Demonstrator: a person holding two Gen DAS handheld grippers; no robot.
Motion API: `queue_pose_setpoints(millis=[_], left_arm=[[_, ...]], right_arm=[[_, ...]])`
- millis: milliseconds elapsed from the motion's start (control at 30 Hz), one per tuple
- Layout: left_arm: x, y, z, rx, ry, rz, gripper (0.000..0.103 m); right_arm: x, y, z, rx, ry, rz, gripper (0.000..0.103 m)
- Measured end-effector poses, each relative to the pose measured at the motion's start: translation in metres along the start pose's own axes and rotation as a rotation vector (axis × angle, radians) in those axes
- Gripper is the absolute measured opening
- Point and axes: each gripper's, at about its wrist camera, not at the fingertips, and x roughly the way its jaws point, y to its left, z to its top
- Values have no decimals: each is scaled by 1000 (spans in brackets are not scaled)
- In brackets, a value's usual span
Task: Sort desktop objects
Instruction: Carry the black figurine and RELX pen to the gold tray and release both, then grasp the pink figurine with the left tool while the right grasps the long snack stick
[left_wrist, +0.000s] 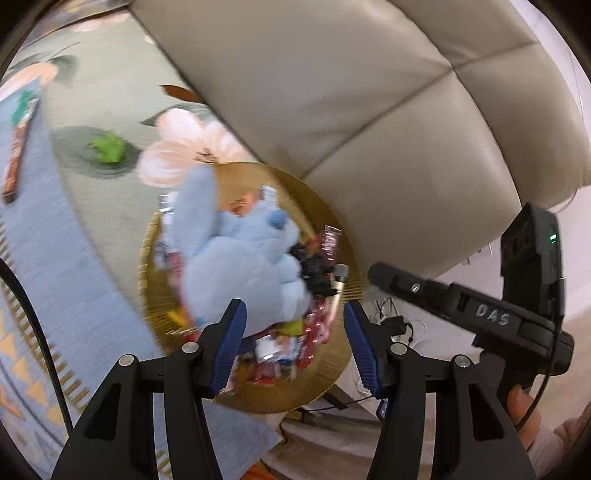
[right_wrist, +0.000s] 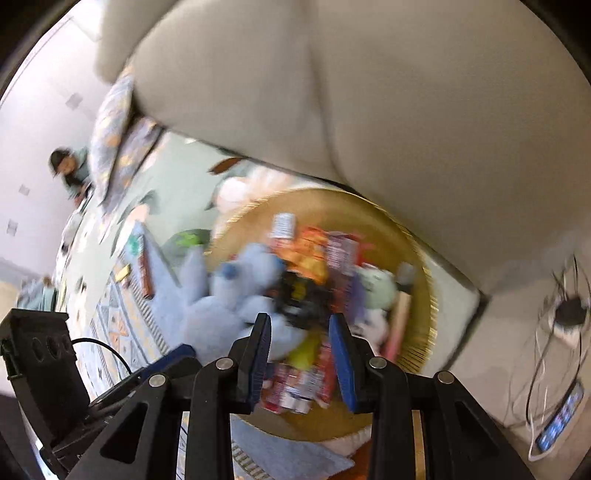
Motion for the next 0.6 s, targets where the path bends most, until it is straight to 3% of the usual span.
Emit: queue_pose_setpoints(millis=[300, 600], left_arm=[[-70, 88, -3, -182, -124, 155, 52], [-129, 176, 7, -322, -263, 290, 52]], right_arm=[[41, 112, -1, -170, 78, 162, 32], [102, 206, -16, -310, 215, 221, 32]])
